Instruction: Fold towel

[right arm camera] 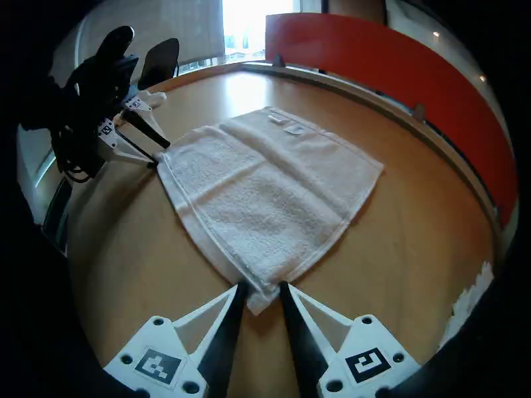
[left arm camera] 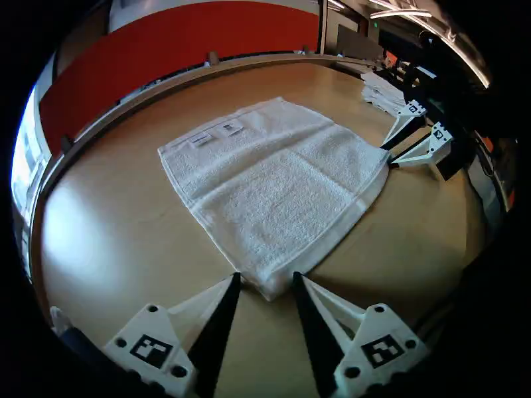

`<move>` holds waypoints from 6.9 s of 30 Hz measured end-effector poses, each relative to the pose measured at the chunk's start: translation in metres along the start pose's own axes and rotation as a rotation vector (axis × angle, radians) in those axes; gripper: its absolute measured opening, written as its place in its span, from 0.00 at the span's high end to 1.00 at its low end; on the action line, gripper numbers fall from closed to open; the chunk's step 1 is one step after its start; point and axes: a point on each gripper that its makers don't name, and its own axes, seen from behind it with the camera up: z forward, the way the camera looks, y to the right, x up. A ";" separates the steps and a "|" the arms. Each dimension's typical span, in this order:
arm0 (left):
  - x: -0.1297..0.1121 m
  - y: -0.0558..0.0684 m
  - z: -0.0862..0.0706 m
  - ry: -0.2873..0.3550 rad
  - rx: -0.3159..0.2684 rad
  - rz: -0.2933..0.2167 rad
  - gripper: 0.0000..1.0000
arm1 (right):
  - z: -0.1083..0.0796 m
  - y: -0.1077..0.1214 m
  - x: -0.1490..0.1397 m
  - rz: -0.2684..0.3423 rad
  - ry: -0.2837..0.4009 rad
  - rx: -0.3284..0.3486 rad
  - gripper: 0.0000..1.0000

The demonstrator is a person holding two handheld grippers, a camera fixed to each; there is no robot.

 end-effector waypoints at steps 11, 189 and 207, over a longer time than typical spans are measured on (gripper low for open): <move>0.001 0.007 -0.002 -0.006 -0.003 -0.020 0.84 | 0.003 -0.003 0.004 -0.005 0.010 0.003 0.82; 0.070 -0.038 0.013 -0.041 0.025 -0.200 0.81 | 0.002 0.070 0.052 0.089 -0.033 -0.096 0.81; 0.073 -0.063 0.022 -0.045 0.112 -0.138 0.66 | 0.007 0.093 0.056 0.107 -0.024 -0.172 0.48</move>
